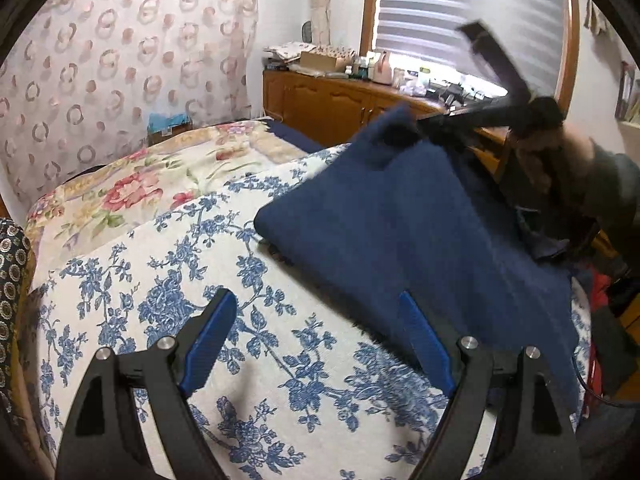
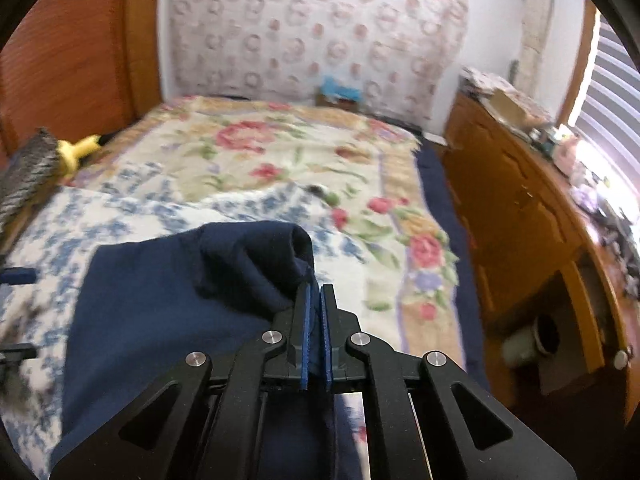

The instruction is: Fold small clothes

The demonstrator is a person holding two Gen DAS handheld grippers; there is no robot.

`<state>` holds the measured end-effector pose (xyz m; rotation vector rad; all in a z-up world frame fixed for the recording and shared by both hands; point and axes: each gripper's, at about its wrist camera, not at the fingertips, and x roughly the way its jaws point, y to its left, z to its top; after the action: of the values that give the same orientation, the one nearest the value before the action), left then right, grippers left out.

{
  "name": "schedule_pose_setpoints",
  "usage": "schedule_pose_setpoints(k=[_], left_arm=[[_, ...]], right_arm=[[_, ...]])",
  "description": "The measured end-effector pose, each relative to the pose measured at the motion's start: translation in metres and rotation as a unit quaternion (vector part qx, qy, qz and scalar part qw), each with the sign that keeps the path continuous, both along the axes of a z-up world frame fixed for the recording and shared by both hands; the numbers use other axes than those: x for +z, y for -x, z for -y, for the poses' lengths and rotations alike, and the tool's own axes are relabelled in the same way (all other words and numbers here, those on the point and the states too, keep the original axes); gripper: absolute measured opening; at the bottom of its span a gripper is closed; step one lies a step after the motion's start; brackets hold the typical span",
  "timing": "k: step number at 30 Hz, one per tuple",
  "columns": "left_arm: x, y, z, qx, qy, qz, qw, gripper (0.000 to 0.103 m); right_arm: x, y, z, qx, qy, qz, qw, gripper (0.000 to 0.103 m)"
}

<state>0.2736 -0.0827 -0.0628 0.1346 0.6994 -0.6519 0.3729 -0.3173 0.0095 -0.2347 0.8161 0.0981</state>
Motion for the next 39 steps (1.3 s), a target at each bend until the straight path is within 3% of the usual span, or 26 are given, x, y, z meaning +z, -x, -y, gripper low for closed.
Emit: schedule_pose_setpoints(k=[4, 8, 10, 13, 21, 26, 28, 30, 35, 39], left_arm=[[0.000, 0.003, 0.002, -0.003, -0.004, 0.004, 1.0000, 0.084], [-0.001, 0.011, 0.010, -0.008, -0.011, 0.007, 0.9999, 0.084], [-0.001, 0.014, 0.015, -0.012, -0.016, 0.007, 0.9998, 0.084], [-0.003, 0.017, 0.021, -0.021, -0.023, 0.007, 0.9995, 0.084], [-0.002, 0.025, 0.035, -0.027, -0.048, 0.013, 0.9984, 0.084], [0.007, 0.037, 0.047, -0.028, -0.065, 0.021, 0.9973, 0.084], [0.009, 0.046, 0.051, -0.032, -0.066, 0.018, 0.9972, 0.084], [0.009, 0.054, 0.055, -0.034, -0.064, 0.011, 0.9973, 0.084], [0.008, 0.076, 0.062, -0.037, -0.060, -0.005, 0.9975, 0.084], [0.004, 0.092, 0.063, -0.035, -0.052, -0.024, 0.9977, 0.084]], right_arm=[[-0.002, 0.011, 0.023, -0.042, -0.003, -0.025, 0.999, 0.017], [0.007, 0.057, 0.027, -0.035, -0.019, -0.022, 0.999, 0.026], [0.005, 0.085, 0.021, -0.023, -0.030, -0.030, 0.999, 0.044], [-0.008, 0.118, 0.006, -0.010, -0.019, -0.043, 0.999, 0.050], [-0.054, 0.162, -0.012, 0.006, 0.002, -0.067, 0.998, 0.050], [-0.059, 0.175, -0.002, 0.016, -0.004, -0.064, 0.998, 0.049], [-0.057, 0.181, 0.005, 0.019, -0.010, -0.062, 0.998, 0.021], [-0.053, 0.190, 0.013, 0.020, -0.014, -0.051, 0.998, 0.009], [-0.035, 0.216, 0.051, -0.017, -0.053, -0.008, 0.998, 0.006], [-0.038, 0.229, 0.066, -0.023, -0.083, -0.003, 0.996, 0.006]])
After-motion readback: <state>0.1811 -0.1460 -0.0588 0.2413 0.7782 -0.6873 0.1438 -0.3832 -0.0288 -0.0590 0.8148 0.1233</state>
